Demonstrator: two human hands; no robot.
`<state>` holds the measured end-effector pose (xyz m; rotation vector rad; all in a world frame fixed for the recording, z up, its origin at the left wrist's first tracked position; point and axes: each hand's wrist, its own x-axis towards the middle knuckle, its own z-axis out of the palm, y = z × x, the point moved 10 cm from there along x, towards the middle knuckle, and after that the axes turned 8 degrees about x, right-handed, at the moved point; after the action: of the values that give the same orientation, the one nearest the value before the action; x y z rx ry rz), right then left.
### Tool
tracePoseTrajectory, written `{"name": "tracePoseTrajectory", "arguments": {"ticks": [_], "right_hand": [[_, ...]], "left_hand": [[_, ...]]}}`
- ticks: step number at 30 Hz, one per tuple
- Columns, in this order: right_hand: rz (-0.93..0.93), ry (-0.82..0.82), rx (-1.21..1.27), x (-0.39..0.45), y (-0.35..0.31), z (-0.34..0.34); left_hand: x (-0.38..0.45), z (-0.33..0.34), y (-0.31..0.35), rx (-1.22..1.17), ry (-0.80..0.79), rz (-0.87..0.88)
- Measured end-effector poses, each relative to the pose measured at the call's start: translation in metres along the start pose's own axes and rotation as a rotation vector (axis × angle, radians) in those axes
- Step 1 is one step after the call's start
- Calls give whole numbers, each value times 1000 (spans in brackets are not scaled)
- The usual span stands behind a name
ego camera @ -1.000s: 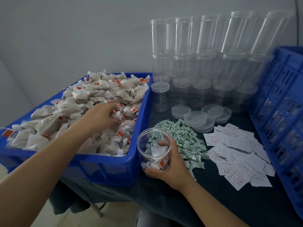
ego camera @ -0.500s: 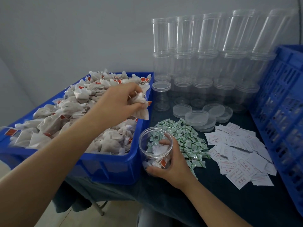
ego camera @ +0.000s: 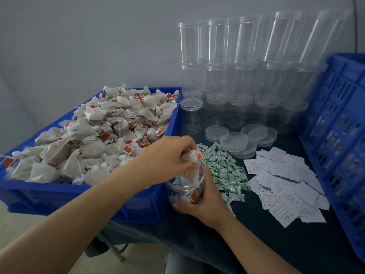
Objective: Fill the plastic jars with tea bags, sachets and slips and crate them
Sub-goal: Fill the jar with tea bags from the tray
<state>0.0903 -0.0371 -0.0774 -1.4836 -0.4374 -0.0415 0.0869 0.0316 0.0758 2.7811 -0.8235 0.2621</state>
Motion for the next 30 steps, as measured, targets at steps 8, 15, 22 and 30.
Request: {"name": "tracePoseTrajectory", "arguments": {"ticks": [8,15,22,30], "right_hand": [[-4,-13,17,1,2,1],[-27,-18,-16,2,-4,0],[-47,-7,-38,1,-7,0],[-21,-13,-48,2,-3,0]], "left_hand": [[-2,21,5,271,-157,12],[2,34,16,363,-253,40],[4,48,23,412,-411,91],[8,60,10,423,-499,27]]}}
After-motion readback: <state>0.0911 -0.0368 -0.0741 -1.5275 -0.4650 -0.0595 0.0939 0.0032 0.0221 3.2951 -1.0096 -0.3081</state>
